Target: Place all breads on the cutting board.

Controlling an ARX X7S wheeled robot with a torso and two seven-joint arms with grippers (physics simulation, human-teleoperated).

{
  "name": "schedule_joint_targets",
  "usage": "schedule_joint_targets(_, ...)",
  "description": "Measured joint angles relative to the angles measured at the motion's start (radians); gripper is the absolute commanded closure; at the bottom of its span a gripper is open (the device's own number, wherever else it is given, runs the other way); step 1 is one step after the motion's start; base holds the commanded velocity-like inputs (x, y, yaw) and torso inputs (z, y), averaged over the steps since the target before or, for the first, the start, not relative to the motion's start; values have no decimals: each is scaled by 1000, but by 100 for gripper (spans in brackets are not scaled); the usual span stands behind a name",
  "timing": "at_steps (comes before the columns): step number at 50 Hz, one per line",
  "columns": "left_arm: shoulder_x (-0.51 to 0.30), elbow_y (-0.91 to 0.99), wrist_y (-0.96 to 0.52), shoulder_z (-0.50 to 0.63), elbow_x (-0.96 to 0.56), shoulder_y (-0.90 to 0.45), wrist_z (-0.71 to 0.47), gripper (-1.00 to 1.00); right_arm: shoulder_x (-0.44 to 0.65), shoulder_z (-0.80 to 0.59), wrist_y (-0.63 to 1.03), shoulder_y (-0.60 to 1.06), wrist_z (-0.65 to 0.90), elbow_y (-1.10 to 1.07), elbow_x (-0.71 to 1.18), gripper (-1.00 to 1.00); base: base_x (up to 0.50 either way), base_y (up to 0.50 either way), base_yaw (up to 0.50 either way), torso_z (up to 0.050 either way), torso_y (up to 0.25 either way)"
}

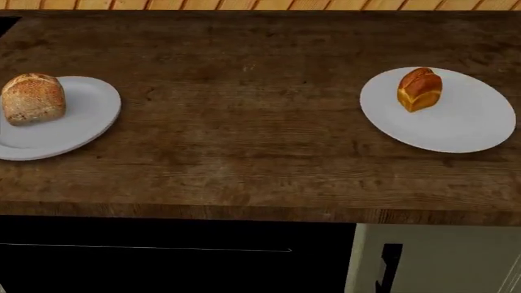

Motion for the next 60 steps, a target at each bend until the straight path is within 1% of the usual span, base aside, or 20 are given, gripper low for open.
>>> schedule_joint_targets(7, -5, 21, -17, 4, 7, 3, -17, -100, 4, -2, 11, -4, 4, -24, 9, -100, 0, 0, 0, 0, 0)
schedule_joint_targets(12, -19, 108, -108, 2, -10, 3, -40, -100, 16, -2, 76, -10, 13, -103, 21, -100, 0, 0, 0, 0, 0)
schedule_joint_targets(16, -38, 229, -251, -4, -38, -18, -73, -100, 33, 2, 182, -2, 25, -217, 36, -100, 0, 0, 0, 0, 0)
schedule_joint_targets(22, -68, 416, -496, -30, -101, -85, -126, -100, 63, 26, 392, 41, 44, -406, 85, -100, 0, 0, 0, 0, 0)
schedule_joint_targets(29, -90, 624, -827, -86, -214, -226, -196, -100, 98, 69, 657, 137, 70, -616, 157, -100, 0, 0, 0, 0, 0)
schedule_joint_targets(36, -89, 813, -1143, -189, -356, -374, -256, -100, 121, 115, 898, 251, 94, -785, 231, -100, 0, 0, 0, 0, 0)
schedule_joint_targets(41, -86, 910, -1325, -290, -521, -471, -338, -100, 134, 144, 1036, 324, 108, -880, 279, -100, 0, 0, 0, 0, 0)
schedule_joint_targets(47, -112, 946, -1462, -396, -834, -583, -545, -100, 159, 175, 1160, 412, 158, -960, 372, -100, 0, 0, 0, 0, 0)
schedule_joint_targets(54, -175, 936, -1503, -438, -1171, -689, -815, -100, 185, 200, 1268, 518, 236, -1006, 510, -100, 0, 0, 0, 0, 0)
schedule_joint_targets(60, -221, 919, -1509, -443, -1339, -746, -956, -100, 203, 216, 1342, 599, 289, -1025, 605, -100, 0, 0, 0, 0, 0)
